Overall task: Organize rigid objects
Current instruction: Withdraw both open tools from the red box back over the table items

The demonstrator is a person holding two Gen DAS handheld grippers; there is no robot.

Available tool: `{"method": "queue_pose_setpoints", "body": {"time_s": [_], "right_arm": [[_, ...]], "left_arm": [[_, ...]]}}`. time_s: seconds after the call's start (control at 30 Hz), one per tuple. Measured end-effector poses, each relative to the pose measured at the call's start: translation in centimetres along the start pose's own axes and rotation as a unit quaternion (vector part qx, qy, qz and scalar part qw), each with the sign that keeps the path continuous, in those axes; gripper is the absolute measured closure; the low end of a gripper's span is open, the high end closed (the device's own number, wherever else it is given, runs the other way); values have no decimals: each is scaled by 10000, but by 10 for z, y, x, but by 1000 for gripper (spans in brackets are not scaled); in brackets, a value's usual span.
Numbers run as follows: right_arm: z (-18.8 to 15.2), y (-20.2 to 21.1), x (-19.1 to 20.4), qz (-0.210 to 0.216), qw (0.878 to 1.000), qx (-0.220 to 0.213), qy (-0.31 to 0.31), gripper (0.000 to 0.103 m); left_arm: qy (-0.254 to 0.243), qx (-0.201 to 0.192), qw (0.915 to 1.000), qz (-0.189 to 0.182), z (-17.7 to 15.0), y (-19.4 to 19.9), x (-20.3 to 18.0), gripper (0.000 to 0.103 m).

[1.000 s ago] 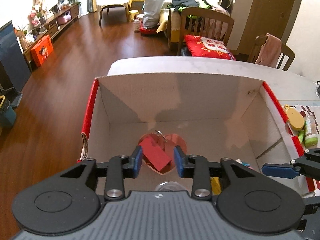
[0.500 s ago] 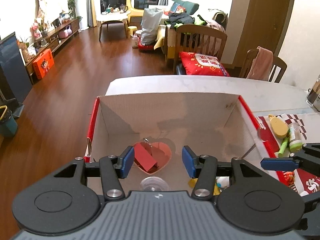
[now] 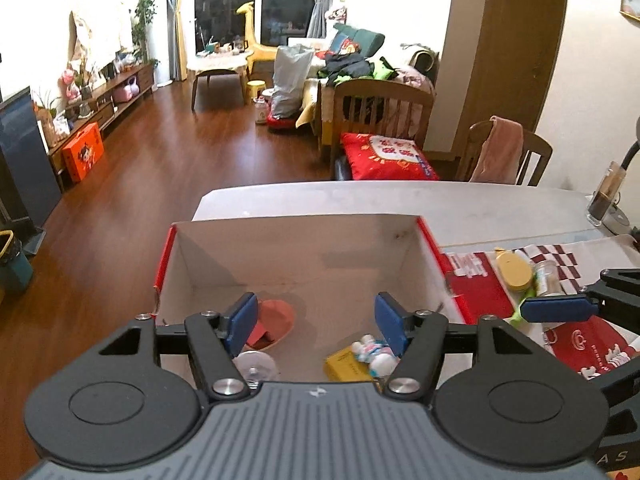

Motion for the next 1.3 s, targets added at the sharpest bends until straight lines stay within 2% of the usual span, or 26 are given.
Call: {"method": "queue_pose_setpoints", "body": {"time_s": [0.13, 0.27, 0.4, 0.5, 0.57, 0.87, 1.03, 1.13, 1.2, 1.3], "right_arm": [[-6, 15, -8, 30, 9999, -108, -12, 25], [-13, 30, -20, 50, 9997, -217, -26, 19], [-24, 44, -34, 58, 9995, -281, -93, 13], [-34, 52, -50, 79, 9993, -279, -237, 10], [-44, 59, -62, 35, 9992, -291, -265, 3], [-91, 85, -137, -422, 9968, -252, -629, 2], [-113, 92, -176, -643, 9937, -239, -890, 2], [-124, 90, -190, -729, 9927, -172, -950, 2], [-132, 87, -199, -759, 9926, -119, -942, 2], [-143, 84, -207, -853, 9939, -81, -691, 3]], "left_arm": [[-39, -55, 10000, -64, -5, 9, -21, 38], [-85, -145, 9998, -116, -7, 16, -42, 28], [-102, -187, 9996, -176, -12, 21, -64, 27], [-60, -181, 9995, -237, -16, 23, -80, 21], [-53, -153, 9995, -288, -20, 22, -91, 21], [-203, -195, 9987, -426, -39, 20, -143, 16], [-212, -114, 9984, -504, -48, 10, -169, 8], [-186, 59, 9978, -639, -57, 0, -183, 8], [-181, 168, 9974, -678, -65, -7, -191, 2], [-199, 279, 9969, -705, -79, -16, -202, 1]]}}
Point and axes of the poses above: each gripper's, at about its wrist camera, not at the fingertips, and y roughly against the way its jaws point, x to its left, z to its top, the point moved 4 cm from there along -y, roughly the way its jaws point, and after that the axes turned 13 degrees about y, right-handed, at the moved point
